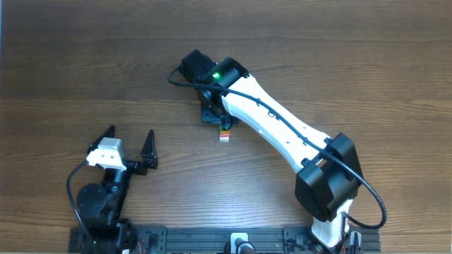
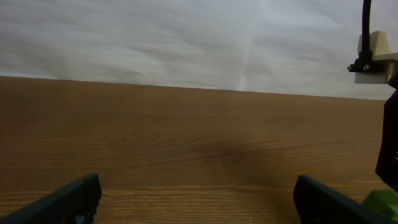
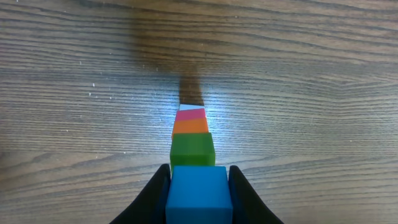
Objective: Stack Cubes
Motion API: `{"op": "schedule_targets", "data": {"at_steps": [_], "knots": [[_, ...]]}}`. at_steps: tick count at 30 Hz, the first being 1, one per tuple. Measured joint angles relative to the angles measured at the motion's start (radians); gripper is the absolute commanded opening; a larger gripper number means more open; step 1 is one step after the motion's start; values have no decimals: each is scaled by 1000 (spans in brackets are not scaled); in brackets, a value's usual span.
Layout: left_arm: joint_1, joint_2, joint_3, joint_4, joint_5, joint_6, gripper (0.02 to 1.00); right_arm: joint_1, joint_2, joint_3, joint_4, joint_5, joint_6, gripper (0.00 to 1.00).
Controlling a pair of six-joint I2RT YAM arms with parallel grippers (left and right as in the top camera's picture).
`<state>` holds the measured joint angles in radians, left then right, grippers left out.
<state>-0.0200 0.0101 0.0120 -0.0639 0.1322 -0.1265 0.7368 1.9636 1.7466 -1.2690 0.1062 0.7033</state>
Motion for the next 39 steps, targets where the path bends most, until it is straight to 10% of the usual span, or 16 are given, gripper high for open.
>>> {"op": "schedule_targets", "data": {"at_steps": [39], "knots": [[0,0,0,0,0,0,1000,4,4,-43,52,-3,1,12]]}}
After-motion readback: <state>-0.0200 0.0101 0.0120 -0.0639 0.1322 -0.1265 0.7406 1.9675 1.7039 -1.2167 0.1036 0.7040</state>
